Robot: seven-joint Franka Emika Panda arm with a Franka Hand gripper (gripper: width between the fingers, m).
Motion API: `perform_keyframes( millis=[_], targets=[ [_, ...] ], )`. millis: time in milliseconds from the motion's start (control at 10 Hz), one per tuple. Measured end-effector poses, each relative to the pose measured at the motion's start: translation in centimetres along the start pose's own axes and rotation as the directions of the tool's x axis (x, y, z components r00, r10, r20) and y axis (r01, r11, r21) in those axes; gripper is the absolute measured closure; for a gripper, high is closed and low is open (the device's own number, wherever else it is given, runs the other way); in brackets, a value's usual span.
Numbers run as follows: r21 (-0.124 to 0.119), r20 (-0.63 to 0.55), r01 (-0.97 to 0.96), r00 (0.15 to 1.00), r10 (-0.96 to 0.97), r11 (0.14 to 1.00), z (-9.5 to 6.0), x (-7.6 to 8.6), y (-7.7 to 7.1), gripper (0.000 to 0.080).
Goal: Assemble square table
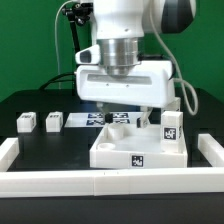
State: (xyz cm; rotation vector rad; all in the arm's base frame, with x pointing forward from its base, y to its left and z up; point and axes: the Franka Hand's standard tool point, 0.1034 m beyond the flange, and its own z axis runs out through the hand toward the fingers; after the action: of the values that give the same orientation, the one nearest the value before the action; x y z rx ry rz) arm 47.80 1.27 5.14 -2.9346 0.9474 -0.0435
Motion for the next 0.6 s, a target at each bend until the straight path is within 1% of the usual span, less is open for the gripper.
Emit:
perform_keyframes(
  millis=[100, 200, 300, 400, 600],
  targets=[
    [0.017, -0.011, 0.034, 0.999, -0.034, 0.999, -1.1, 0.2, -0.2, 0.0151],
    [0.028, -0.023, 0.082, 0.996, -0.082, 0.996, -1.9, 0.6, -0.2, 0.0151],
    [0.034, -0.032, 0.127, 0.992, -0.126, 0.991, -2.4, 1.4, 0.4, 0.0151],
    [0.035, -0.04, 0.146, 0.989, -0.145, 0.989, -2.7, 2.3, 1.3, 0.0151],
    [0.032, -0.051, 0.161, 0.986, -0.16, 0.986, -2.8, 3.4, 2.2, 0.0151]
  ],
)
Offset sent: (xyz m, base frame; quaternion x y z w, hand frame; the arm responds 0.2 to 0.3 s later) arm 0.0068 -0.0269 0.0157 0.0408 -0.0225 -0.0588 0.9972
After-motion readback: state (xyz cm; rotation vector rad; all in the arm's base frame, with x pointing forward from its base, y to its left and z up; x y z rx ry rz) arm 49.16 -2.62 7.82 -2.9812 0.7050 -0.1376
